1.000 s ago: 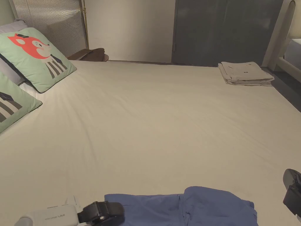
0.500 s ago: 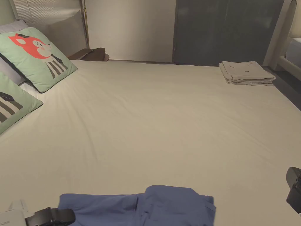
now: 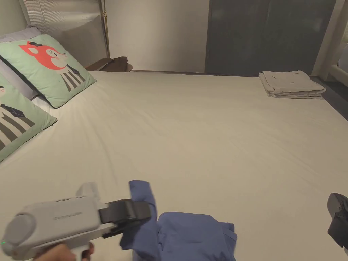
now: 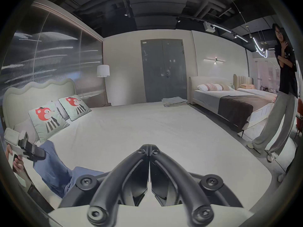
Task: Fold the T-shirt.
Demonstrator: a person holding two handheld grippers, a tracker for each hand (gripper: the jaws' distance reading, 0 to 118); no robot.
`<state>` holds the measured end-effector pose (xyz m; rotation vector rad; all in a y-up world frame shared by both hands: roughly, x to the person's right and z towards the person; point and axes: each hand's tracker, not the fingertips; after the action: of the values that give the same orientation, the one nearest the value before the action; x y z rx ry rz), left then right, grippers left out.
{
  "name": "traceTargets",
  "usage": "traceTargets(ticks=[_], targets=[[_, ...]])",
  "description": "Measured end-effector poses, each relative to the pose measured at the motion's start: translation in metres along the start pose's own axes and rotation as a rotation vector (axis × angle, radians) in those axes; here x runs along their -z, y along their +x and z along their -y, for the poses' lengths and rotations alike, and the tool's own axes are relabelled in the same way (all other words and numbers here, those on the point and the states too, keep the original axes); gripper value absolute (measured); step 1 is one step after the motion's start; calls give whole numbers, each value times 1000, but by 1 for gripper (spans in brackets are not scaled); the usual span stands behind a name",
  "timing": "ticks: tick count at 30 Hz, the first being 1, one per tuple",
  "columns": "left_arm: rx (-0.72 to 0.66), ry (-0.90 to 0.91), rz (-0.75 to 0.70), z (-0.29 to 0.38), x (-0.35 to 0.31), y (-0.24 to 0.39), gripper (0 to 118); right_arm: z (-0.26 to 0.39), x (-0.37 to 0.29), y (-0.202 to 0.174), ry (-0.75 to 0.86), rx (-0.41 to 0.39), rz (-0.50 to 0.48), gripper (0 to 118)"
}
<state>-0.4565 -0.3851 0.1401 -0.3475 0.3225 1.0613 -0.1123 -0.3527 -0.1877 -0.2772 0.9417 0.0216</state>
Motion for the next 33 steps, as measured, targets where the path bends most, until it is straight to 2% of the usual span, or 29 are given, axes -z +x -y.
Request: traceTargets(ticks=[8, 11, 14, 15, 19, 20, 22, 23, 24, 26, 27, 28, 29, 33], targets=[[155, -221, -151, 58, 133, 48, 9, 3, -11, 23, 6, 24, 45, 0], [219, -268, -198, 76, 162, 50, 9, 5, -15, 27, 7, 31, 56, 0], [213, -269, -207, 90, 176, 59, 12, 6, -16, 29, 5, 37, 61, 0], [211, -269, -194, 89, 175, 58, 18, 7, -15, 29, 3, 38, 62, 0], [115, -256, 59, 76, 154, 65, 99, 10, -14, 30, -4, 46, 62, 0], [111, -218, 106, 72, 140, 67, 107, 10, -14, 30, -5, 47, 63, 0], [137, -80, 113, 63, 119, 69, 109, 11, -13, 30, -7, 49, 63, 0], [167, -21, 69, 60, 110, 69, 108, 11, -13, 30, -7, 51, 63, 0], [204, 36, 8, 61, 101, 70, 101, 12, -13, 30, -7, 52, 61, 0], [319, 105, -112, 65, 93, 70, 48, 12, -13, 30, -6, 55, 61, 0], [381, 108, -183, 70, 95, 70, 14, 12, -13, 30, -7, 56, 60, 0], [431, 105, -243, 79, 98, 76, 1, 12, -12, 30, -7, 58, 60, 0], [468, 80, -280, 86, 102, 75, 1, 13, -11, 30, -6, 59, 59, 0], [543, -76, -222, 123, 128, 79, 1, 14, -10, 28, -10, 62, 54, 0]])
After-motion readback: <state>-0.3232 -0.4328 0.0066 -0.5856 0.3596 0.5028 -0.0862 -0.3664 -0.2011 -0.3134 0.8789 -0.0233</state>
